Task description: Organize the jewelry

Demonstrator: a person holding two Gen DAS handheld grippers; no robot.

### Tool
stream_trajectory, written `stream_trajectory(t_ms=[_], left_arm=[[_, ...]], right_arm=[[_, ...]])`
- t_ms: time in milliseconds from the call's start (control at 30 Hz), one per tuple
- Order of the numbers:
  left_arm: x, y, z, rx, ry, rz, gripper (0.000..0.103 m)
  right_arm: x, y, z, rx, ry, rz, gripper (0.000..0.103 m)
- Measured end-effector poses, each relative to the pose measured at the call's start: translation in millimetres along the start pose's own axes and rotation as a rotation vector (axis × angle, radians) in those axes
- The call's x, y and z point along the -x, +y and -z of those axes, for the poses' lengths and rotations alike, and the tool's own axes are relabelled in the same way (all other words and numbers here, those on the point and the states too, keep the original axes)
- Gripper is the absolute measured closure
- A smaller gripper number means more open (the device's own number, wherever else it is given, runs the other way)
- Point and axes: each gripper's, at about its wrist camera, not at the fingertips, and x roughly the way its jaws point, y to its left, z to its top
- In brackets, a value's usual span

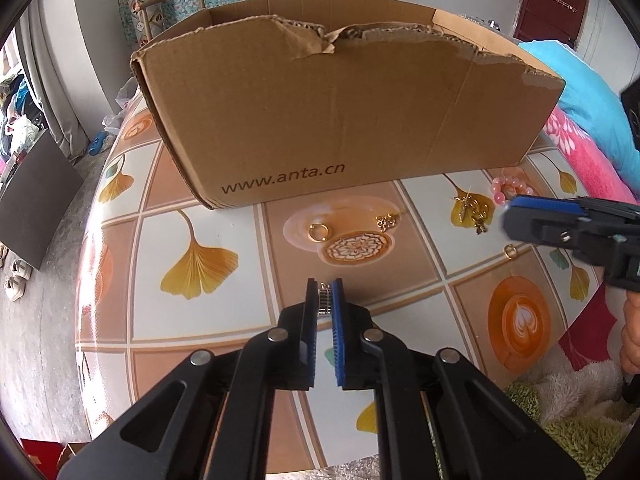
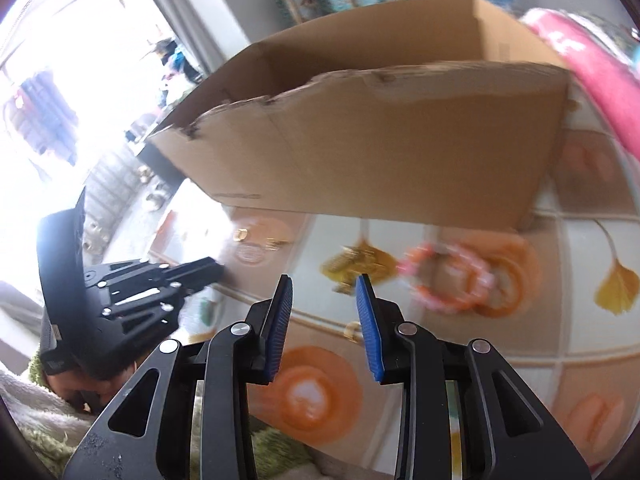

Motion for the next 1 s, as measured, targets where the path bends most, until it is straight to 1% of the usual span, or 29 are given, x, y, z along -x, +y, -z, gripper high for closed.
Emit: stream_trajectory(t_ms=[133, 200, 267, 300, 367, 500, 633, 733, 800, 833, 1000], left_arm=[[0, 1, 1, 0.001, -0.008, 0.005, 0.097], [1, 2, 2, 0.003, -0.011, 0.011, 0.097], [1, 3, 2, 0.006, -0.013, 0.020, 0.097], [0, 4, 1, 0.008, -0.014, 0.024, 0.097], [0, 4, 1, 0.015, -0.016, 0.033, 0.097], [0, 7, 2, 0.021, -0.024, 0.047, 0.096], [1, 7, 4, 0.023, -0.032, 0.055, 0.096], [2, 9, 6, 0.022, -0.037, 0.058, 0.096], [2, 10, 7, 0.023, -0.039, 0.059, 0.096], [2, 9, 7, 0.025, -0.040, 0.060, 0.097], [2, 11, 9, 0.028, -0.043, 0.063, 0.097]], right_arm=[[-16, 11, -7, 0.043, 0.032, 0.007, 0.072], [-26, 8, -8, 0.043, 0.074, 0.017, 0.072], [-26, 5, -8, 0.045, 0.084, 0.019, 0.073], [-25, 5, -9, 0.054, 0.091, 0.036, 0.073], [-25, 3, -13, 0.061, 0.098, 0.079, 0.074], [-31, 0, -22, 0.030, 0.107, 0.088, 0.074], [-40, 11, -26, 0.073, 0.107, 0.131, 0.074], [-46, 22, -26, 0.134, 0.095, 0.179, 0.083], [-49, 28, -26, 0.158, 0.085, 0.194, 0.085], [-50, 29, -26, 0.170, 0.083, 0.210, 0.089], [-49, 28, -24, 0.206, 0.074, 0.241, 0.094]])
